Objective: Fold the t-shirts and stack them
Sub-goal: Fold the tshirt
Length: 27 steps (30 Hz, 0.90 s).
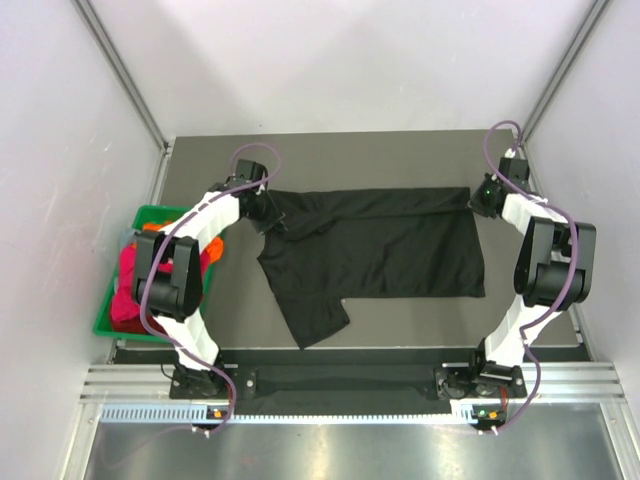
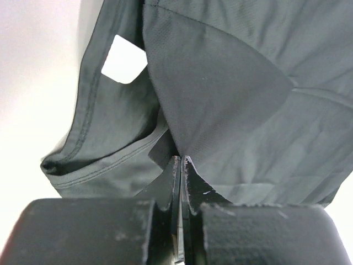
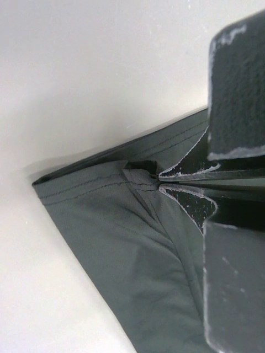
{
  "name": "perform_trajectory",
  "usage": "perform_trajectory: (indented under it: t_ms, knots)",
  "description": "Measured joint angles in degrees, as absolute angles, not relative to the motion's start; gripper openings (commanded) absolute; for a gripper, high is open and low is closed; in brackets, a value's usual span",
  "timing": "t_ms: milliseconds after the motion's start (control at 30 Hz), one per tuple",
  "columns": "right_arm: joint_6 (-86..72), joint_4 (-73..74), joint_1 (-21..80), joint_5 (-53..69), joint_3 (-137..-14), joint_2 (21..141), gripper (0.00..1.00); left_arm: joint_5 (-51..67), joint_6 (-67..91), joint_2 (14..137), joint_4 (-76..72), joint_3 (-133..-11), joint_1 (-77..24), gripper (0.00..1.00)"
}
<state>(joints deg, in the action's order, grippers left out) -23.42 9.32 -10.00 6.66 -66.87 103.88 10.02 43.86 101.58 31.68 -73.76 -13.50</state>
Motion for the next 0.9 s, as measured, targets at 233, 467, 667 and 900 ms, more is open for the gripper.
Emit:
perform_trajectory:
  t_ms: [233,467,667,900]
  knots:
    - [-22.79,9.65,-10.22,5.52,-66.81,103.88,0.00,8.82,44.07,101.51,31.77,-70.04,-13.69,0.00]
    - [-22.50,9.96,-10.63,5.26,-66.70,104.03,0.00,7.53,44.07,101.51,31.73,-69.84,-13.69,0.00]
    - [-22.55,10.52,-10.68,5.02,-65.98,104.05,0.10,7.73,44.01,101.51,31.70,-68.29,-13.72,0.00]
    - [-23.14,13.34,-10.63,3.46,-66.11,104.01,0.30,7.49,42.57,101.51,32.71,-68.05,-15.66,0.37]
